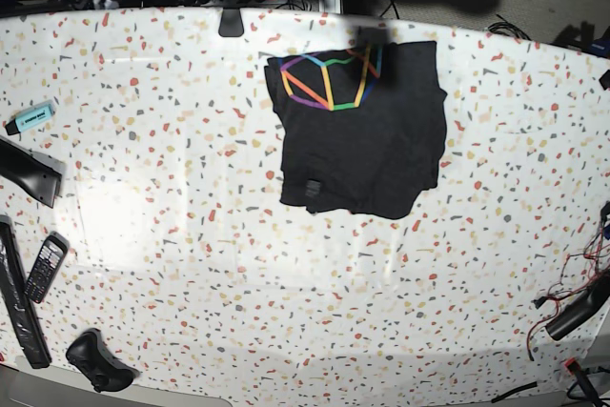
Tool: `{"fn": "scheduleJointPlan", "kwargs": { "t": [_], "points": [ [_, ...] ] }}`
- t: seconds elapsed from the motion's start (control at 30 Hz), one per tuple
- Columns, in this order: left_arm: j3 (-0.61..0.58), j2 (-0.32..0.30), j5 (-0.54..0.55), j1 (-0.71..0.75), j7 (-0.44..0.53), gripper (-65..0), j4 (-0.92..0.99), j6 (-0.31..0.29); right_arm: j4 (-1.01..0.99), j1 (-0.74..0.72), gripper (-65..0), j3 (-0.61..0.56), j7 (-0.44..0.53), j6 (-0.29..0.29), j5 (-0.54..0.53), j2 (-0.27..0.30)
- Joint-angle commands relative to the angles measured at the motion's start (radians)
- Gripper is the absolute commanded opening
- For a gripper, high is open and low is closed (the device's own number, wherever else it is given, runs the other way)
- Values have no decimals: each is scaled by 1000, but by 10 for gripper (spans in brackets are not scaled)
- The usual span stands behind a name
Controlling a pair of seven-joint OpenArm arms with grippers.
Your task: Fold the T-shirt properly
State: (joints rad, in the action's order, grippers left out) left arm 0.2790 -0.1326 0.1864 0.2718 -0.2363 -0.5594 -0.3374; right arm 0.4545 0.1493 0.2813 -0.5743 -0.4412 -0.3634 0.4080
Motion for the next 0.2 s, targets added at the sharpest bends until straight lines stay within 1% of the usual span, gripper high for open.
{"fn": "scheduleJointPlan", "kwargs": {
  "t": [0.0,0.03,0.17],
  "points": [
    [1,0,-3,8,-6,-650,-2,20,3,-3,-650,-29,-3,11,5,11],
    [1,5,-3,8,-3,-650,-2,33,3,-6,-650,-62,3,21,5,5],
    [1,16,-3,8,-2,-650,-2,35,3,-5,-650,-144,30,63,5,-13]
  ]
}}
